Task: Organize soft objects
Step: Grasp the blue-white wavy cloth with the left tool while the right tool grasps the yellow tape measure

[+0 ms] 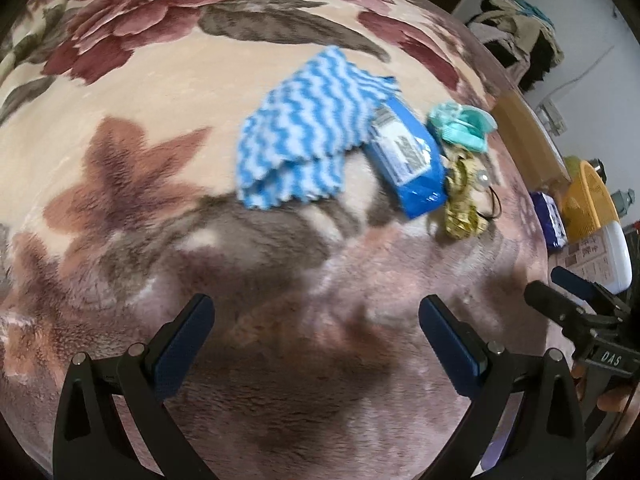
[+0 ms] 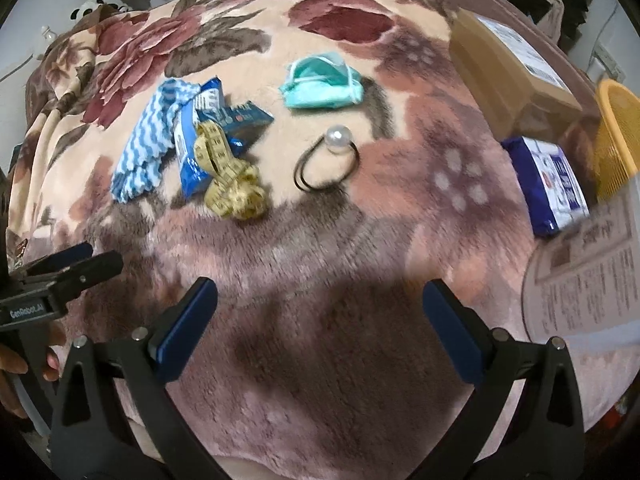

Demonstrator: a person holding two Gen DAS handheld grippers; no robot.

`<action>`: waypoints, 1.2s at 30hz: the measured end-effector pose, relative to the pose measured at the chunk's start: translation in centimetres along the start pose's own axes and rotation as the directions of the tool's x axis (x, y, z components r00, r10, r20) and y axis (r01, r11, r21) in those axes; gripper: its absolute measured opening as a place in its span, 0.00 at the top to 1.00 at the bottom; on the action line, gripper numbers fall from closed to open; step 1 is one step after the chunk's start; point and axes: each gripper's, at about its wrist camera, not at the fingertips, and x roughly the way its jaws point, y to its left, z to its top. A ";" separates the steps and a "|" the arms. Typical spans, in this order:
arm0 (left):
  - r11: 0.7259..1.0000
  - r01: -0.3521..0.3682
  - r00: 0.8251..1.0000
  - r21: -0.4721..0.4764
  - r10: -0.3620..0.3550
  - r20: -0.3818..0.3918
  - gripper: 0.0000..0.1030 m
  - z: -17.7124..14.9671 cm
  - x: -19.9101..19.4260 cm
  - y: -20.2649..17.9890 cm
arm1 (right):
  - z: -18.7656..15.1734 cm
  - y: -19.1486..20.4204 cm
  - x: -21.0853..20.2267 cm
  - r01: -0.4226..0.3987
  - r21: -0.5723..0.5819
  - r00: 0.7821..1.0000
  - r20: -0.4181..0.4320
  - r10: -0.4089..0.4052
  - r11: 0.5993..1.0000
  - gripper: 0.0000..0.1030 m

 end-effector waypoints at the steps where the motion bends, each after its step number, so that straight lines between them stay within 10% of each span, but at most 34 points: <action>1: 1.000 -0.002 1.000 -0.006 0.002 0.002 0.01 0.1 0.0 0.3 | 0.3 0.2 0.1 -0.002 -0.006 1.000 0.004 0.002 1.000 0.00; 14: 1.000 -0.002 0.998 -0.021 0.004 0.060 0.01 6.4 0.8 1.2 | 5.2 5.0 3.6 -0.041 -0.187 0.999 0.008 0.044 0.982 0.02; 22: 1.000 -0.016 0.999 0.019 0.015 0.046 0.03 10.3 3.8 0.5 | 5.6 5.7 5.9 -0.085 -0.246 0.996 -0.043 0.077 0.965 0.54; 25: 0.999 0.000 1.000 0.037 -0.001 0.014 0.34 10.6 5.1 0.1 | 5.1 5.5 5.8 -0.108 -0.245 0.994 -0.047 0.099 0.964 0.67; 27: 0.998 -0.017 1.000 0.053 0.017 0.003 0.78 10.5 5.4 -0.1 | 4.8 5.2 5.3 -0.124 -0.236 0.992 -0.045 0.117 0.964 0.68; 36: 1.000 -0.028 0.997 -0.004 0.028 0.065 0.85 6.6 1.0 0.9 | 3.4 3.3 2.8 -0.173 -0.147 0.985 -0.007 0.174 0.974 0.69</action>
